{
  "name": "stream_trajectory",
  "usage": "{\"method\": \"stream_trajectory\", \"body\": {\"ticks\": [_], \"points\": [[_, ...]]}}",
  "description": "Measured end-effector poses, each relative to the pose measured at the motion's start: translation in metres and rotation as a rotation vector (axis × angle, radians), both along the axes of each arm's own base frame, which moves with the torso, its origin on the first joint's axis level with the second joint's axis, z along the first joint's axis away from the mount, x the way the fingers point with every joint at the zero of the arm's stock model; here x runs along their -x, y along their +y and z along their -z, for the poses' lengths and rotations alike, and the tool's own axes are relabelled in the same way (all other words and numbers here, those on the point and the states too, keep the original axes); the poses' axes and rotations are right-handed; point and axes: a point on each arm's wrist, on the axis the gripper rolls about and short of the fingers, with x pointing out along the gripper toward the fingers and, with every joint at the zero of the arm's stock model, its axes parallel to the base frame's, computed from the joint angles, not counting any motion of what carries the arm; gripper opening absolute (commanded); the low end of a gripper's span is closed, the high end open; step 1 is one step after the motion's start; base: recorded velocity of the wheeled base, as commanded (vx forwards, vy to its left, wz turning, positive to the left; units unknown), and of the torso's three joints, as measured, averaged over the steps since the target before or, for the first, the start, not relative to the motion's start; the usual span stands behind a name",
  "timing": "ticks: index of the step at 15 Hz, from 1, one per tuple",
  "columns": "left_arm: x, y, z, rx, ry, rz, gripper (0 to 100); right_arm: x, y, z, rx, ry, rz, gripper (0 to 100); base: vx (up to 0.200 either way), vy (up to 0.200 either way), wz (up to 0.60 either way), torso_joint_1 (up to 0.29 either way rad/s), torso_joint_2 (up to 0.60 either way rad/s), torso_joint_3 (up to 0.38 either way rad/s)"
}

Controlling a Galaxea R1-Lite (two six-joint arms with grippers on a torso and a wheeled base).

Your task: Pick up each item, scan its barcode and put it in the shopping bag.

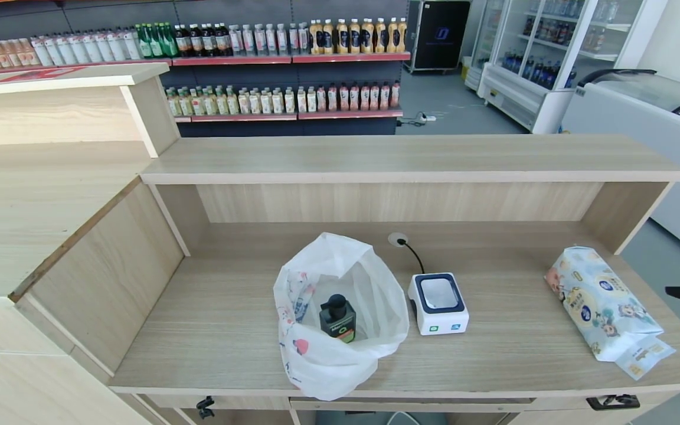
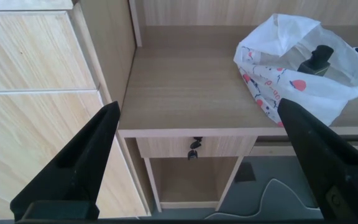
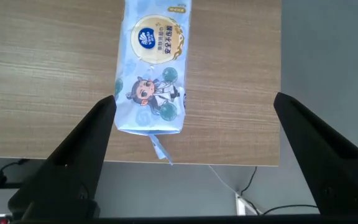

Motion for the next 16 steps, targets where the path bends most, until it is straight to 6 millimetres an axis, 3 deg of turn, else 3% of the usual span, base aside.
{"method": "stream_trajectory", "body": {"ticks": [3,6,11,16], "points": [[0.000,0.000,0.000,0.000,0.000,0.000,100,0.003,-0.005,-0.008,-0.129,-0.087,0.030,100,0.000,0.000,0.00,0.000,0.00,0.000],[0.000,0.000,0.000,0.000,0.000,0.000,100,-0.012,-0.013,-0.007,-0.265,-0.136,0.081,100,0.000,0.000,0.00,0.000,0.00,0.000],[0.000,0.000,0.000,0.000,0.000,0.001,100,-0.033,-0.019,0.021,-0.359,-0.076,0.091,100,0.000,0.000,0.00,0.000,0.00,0.000],[0.000,0.000,0.000,0.000,0.000,0.000,100,-0.041,-0.021,0.041,-0.366,-0.037,0.073,100,0.000,0.000,0.00,0.000,0.00,0.000]]}}
